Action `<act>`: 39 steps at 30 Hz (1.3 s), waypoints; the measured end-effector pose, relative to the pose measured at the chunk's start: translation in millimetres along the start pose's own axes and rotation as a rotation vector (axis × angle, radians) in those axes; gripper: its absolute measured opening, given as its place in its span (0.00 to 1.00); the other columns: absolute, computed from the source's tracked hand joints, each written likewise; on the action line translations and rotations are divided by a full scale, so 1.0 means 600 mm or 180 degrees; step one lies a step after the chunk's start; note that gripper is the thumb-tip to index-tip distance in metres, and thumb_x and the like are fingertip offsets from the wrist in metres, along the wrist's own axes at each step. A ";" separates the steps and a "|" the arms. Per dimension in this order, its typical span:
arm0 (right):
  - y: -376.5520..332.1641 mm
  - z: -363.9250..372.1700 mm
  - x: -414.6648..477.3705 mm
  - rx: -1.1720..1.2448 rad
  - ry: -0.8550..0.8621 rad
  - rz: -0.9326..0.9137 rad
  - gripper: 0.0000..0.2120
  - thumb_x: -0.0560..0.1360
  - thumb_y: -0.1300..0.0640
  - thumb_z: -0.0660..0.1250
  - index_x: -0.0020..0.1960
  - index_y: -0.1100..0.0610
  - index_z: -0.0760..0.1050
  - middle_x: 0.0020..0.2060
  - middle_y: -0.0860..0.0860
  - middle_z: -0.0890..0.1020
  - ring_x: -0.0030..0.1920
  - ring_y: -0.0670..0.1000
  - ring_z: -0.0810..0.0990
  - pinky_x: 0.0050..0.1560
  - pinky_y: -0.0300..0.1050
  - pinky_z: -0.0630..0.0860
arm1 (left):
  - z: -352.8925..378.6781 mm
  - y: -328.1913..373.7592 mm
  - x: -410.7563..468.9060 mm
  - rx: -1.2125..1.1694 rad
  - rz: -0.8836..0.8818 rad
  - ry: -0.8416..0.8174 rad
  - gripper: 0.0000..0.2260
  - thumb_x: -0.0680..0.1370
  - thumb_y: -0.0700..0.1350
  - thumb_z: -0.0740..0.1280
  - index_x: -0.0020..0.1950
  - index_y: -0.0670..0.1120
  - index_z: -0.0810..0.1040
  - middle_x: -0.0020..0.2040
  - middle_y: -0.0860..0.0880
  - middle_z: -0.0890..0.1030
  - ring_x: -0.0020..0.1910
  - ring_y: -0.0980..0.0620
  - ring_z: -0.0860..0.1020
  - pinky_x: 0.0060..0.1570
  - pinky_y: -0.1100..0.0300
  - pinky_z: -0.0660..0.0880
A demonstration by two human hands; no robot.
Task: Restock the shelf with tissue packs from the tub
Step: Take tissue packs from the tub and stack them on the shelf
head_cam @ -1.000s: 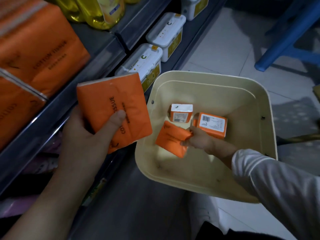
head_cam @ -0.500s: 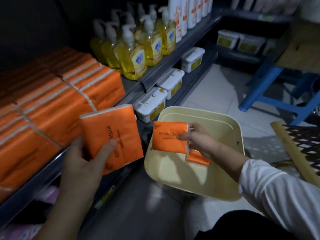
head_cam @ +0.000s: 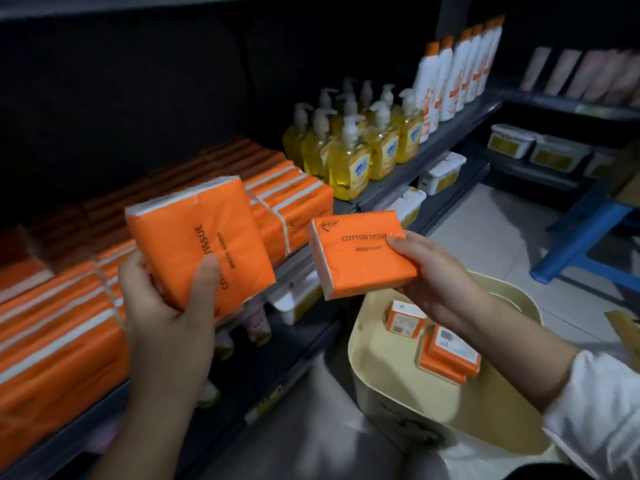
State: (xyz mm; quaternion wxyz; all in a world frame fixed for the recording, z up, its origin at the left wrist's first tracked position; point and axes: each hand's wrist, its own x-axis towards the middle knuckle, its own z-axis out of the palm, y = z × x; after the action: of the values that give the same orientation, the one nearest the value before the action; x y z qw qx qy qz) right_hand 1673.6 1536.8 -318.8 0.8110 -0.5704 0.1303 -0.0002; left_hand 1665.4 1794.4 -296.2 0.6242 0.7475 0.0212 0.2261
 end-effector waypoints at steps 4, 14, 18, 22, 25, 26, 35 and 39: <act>-0.012 0.073 0.003 0.0150 -0.0335 -0.0066 0.12 0.76 0.58 0.63 0.59 0.57 0.77 0.49 0.56 0.83 0.40 0.48 0.81 0.37 0.41 0.79 | -0.048 0.015 0.018 0.0006 -0.0014 0.0419 0.25 0.75 0.44 0.67 0.67 0.61 0.63 0.47 0.65 0.74 0.39 0.75 0.73 0.39 0.74 0.67; -0.015 0.256 0.036 -0.0050 -0.0432 -0.0193 0.09 0.76 0.56 0.65 0.55 0.57 0.76 0.45 0.53 0.82 0.42 0.48 0.80 0.42 0.44 0.77 | -0.206 0.001 0.094 0.0078 0.0235 0.1338 0.31 0.76 0.46 0.67 0.74 0.55 0.56 0.64 0.55 0.74 0.59 0.57 0.76 0.64 0.51 0.70; 0.006 0.322 0.061 -0.0289 -0.0262 -0.0103 0.13 0.74 0.54 0.68 0.57 0.56 0.73 0.42 0.53 0.80 0.37 0.48 0.78 0.35 0.42 0.75 | -0.246 -0.022 0.100 0.0067 -0.0020 0.1346 0.30 0.75 0.48 0.68 0.71 0.58 0.55 0.54 0.57 0.77 0.51 0.57 0.78 0.57 0.45 0.74; 0.020 0.380 0.081 -0.0494 -0.0270 -0.0016 0.08 0.73 0.54 0.69 0.49 0.57 0.75 0.42 0.55 0.80 0.38 0.50 0.79 0.34 0.45 0.78 | -0.284 -0.045 0.104 0.0153 -0.0019 0.1410 0.22 0.76 0.45 0.68 0.61 0.61 0.58 0.46 0.56 0.77 0.49 0.51 0.79 0.52 0.47 0.76; 0.026 0.419 0.096 -0.0675 -0.0333 0.0034 0.07 0.74 0.55 0.68 0.49 0.57 0.76 0.39 0.53 0.79 0.37 0.51 0.79 0.28 0.46 0.79 | -0.308 -0.050 0.109 0.0072 -0.0140 0.1632 0.20 0.74 0.49 0.68 0.51 0.67 0.58 0.48 0.56 0.78 0.49 0.50 0.80 0.55 0.40 0.75; 0.028 0.430 0.103 -0.0807 -0.0346 0.0052 0.09 0.74 0.54 0.68 0.52 0.57 0.76 0.40 0.53 0.80 0.37 0.52 0.80 0.27 0.46 0.78 | -0.316 -0.051 0.111 0.0001 -0.0171 0.1709 0.19 0.74 0.49 0.67 0.52 0.66 0.58 0.49 0.55 0.78 0.49 0.49 0.80 0.55 0.39 0.75; 0.042 0.521 0.177 -0.1008 -0.0223 0.0024 0.07 0.74 0.58 0.68 0.50 0.58 0.75 0.36 0.54 0.80 0.32 0.49 0.79 0.29 0.42 0.80 | -0.341 -0.060 0.120 -0.0690 -0.0527 0.1775 0.16 0.78 0.44 0.65 0.58 0.57 0.61 0.45 0.59 0.76 0.41 0.57 0.79 0.40 0.59 0.76; 0.059 0.539 0.196 -0.1147 -0.0126 0.0034 0.10 0.73 0.55 0.70 0.51 0.58 0.76 0.40 0.56 0.82 0.39 0.55 0.82 0.47 0.56 0.81 | -0.336 -0.061 0.124 -0.0672 -0.0628 0.1674 0.15 0.77 0.45 0.66 0.55 0.60 0.63 0.43 0.58 0.77 0.43 0.56 0.80 0.43 0.56 0.76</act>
State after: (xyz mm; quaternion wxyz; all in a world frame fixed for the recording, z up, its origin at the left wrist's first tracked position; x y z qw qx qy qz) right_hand 1850.8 1830.7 -274.3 0.6980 -0.7057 0.1153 0.0387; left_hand 1667.5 2012.1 -283.6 0.6906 0.5886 0.2310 0.3511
